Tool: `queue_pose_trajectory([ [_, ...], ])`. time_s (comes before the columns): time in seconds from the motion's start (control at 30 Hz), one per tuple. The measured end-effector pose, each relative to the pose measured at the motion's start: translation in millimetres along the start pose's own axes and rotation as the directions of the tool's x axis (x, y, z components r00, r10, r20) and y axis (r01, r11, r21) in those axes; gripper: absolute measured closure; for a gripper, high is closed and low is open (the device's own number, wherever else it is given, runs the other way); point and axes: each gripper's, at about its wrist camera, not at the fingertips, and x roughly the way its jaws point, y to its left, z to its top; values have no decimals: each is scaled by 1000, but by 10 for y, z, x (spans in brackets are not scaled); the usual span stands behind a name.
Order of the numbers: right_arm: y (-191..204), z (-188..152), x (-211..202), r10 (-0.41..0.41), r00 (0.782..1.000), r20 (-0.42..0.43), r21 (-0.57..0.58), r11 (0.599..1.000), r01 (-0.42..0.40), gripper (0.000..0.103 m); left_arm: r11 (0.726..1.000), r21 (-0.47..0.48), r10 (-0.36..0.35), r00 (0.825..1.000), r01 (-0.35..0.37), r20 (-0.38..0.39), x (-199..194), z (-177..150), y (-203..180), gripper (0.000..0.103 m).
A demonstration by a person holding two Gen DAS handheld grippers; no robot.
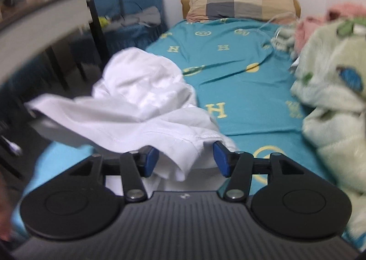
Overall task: Fold clothes
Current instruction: 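Lift the T-shirt high with both grippers and shake it out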
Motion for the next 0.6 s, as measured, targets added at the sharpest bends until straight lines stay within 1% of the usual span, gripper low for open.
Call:
queue_pose_trajectory([
  [0.03, 41, -1, 31, -41, 999, 10, -25, 999, 41, 48, 1000, -3, 3, 1000, -3, 2, -8, 5, 8, 92],
  [0.1, 40, 9, 77, -120, 992, 35, -31, 992, 121, 50, 1000, -8, 10, 1000, -10, -5, -4, 3, 19, 92],
  [0.13, 19, 22, 48, -157, 985, 67, -13, 987, 159, 53, 1000, -10, 12, 1000, -12, -10, 2, -1, 24, 92],
  [0.2, -36, 52, -64, -230, 962, 146, 42, 973, 227, 58, 1000, -21, 4, 999, -5, -42, 42, -33, 29, 91],
  [0.23, -86, 65, -117, -234, 957, 171, 82, 971, 223, 66, 1000, -23, -1, 998, 0, -65, 78, -66, 22, 91],
  [0.27, -147, 77, -170, -222, 956, 190, 126, 972, 200, 76, 1000, -14, -3, 996, 2, -85, 111, -102, 3, 91],
  [0.33, -262, 77, -207, -190, 963, 193, 203, 968, 150, 85, 999, 33, 5, 993, -1, -116, 166, -182, -70, 91],
  [0.37, -295, 75, -206, -184, 964, 191, 220, 965, 141, 87, 998, 56, 11, 992, -4, -127, 193, -218, -103, 90],
  [0.43, -332, 84, -217, -174, 965, 197, 235, 964, 126, 88, 997, 81, 26, 988, -13, -154, 261, -287, -128, 89],
  [0.47, -321, 95, -242, -163, 963, 213, 239, 965, 111, 89, 996, 91, 34, 985, -18, -168, 298, -321, -135, 88],
  [0.53, -280, 112, -302, -140, 958, 251, 242, 967, 77, 89, 994, 104, 55, 980, -35, -190, 364, -382, -124, 80],
  [0.6, -235, 125, -360, -119, 951, 284, 236, 970, 51, 89, 992, 111, 76, 976, -54, -202, 426, -425, -101, 74],
])
